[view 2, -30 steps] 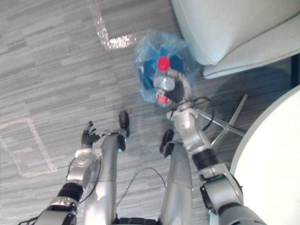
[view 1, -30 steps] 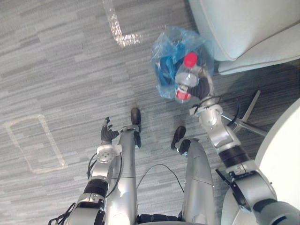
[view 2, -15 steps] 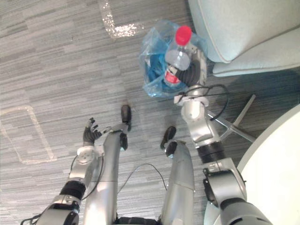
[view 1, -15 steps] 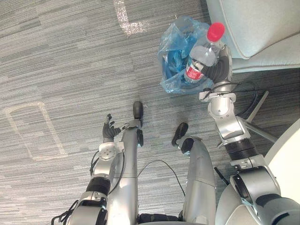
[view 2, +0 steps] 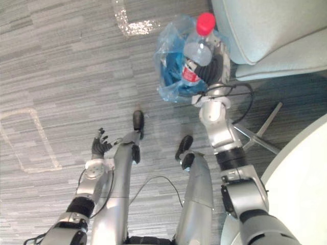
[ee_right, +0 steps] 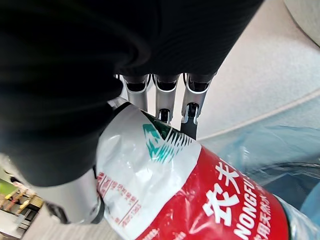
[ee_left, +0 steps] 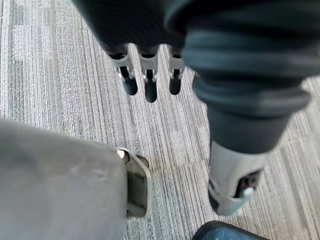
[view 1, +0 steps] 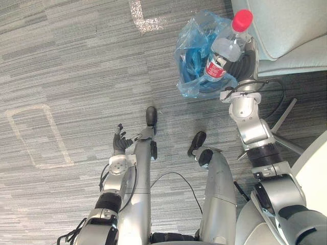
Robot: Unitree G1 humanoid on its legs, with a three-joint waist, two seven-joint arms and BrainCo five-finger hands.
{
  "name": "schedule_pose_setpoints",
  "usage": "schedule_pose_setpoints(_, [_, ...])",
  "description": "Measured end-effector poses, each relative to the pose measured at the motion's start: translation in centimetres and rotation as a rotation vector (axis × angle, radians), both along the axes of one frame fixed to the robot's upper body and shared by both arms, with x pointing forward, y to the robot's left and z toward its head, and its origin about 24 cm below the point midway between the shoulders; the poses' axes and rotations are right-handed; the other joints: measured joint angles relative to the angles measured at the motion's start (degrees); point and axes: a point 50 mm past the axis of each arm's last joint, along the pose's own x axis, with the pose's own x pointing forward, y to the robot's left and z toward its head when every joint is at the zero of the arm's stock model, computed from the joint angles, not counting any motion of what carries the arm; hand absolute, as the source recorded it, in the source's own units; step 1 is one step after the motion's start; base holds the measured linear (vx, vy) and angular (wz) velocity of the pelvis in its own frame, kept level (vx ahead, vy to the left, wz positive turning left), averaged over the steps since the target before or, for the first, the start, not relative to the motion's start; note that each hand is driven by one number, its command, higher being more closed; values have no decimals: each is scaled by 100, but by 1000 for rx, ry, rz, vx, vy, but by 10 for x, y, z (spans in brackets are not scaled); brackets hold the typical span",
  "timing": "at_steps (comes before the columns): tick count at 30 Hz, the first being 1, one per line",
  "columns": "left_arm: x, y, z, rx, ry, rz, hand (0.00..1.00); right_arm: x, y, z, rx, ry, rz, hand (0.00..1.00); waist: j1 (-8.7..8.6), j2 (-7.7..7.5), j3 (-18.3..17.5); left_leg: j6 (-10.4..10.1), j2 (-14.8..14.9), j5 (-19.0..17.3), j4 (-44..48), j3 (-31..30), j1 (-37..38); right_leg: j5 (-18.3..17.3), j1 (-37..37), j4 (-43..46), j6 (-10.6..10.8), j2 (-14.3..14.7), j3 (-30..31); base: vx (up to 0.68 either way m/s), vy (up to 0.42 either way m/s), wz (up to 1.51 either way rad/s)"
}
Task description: Gather rubbish on tea table into small bin, then transfer packed bag to large trash can.
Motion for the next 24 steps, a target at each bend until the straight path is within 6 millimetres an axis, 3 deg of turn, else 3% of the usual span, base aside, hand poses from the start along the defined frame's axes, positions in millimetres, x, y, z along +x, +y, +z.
schedule_pose_setpoints(1, [0, 0, 2, -6, -8, 1, 0, 2, -1, 1, -1, 4, -7, 0, 11, 0, 0, -4, -1, 28, -3, -4, -43, 3, -50, 4, -5, -1, -1, -19, -10, 3])
schedule_pose_setpoints(16, [3, -2, 6, -28, -38, 1, 0, 9, 0, -1, 21, 37, -17, 0, 63, 6, -8, -14, -49, 91, 4, -126, -197, -54, -206, 211, -106, -47, -89, -33, -6, 3])
schedule_pose_setpoints(24, [3, -2, 6, -26, -35, 3, 0, 8, 1, -21, -27, 88, -32, 0, 67, 6, -13, -42, -10, 126, 34, -135, -188, -39, -193, 226, -131, -7, -96, -44, -6, -2])
